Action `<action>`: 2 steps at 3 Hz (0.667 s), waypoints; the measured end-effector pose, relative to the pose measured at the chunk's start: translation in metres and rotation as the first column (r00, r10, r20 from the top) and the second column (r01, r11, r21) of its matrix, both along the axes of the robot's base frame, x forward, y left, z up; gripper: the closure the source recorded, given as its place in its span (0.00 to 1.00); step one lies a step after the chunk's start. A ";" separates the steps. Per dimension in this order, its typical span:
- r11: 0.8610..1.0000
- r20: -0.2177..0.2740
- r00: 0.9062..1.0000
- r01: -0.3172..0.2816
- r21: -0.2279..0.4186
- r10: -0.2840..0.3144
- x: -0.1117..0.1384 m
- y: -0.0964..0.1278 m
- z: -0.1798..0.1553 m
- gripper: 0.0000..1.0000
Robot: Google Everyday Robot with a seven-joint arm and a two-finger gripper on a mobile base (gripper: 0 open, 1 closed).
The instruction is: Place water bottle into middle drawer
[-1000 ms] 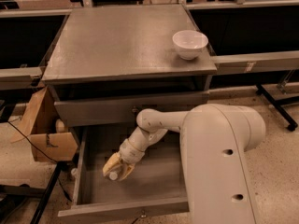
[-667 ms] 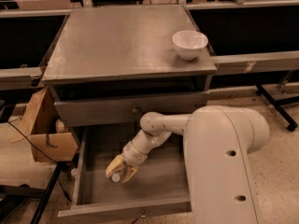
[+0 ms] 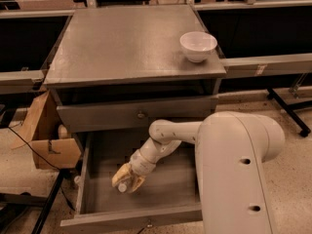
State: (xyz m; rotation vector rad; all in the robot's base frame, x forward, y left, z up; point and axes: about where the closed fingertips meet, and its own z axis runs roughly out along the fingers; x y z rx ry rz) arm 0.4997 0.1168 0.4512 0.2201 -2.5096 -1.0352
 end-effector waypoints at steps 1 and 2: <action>1.000 0.000 1.000 0.000 0.000 0.000 0.000 0.000 0.000 0.06; 1.000 0.000 1.000 0.000 0.000 0.000 0.000 0.000 0.000 0.00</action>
Offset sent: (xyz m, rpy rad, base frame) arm 0.0000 0.0000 0.0000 0.0000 0.0001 0.0001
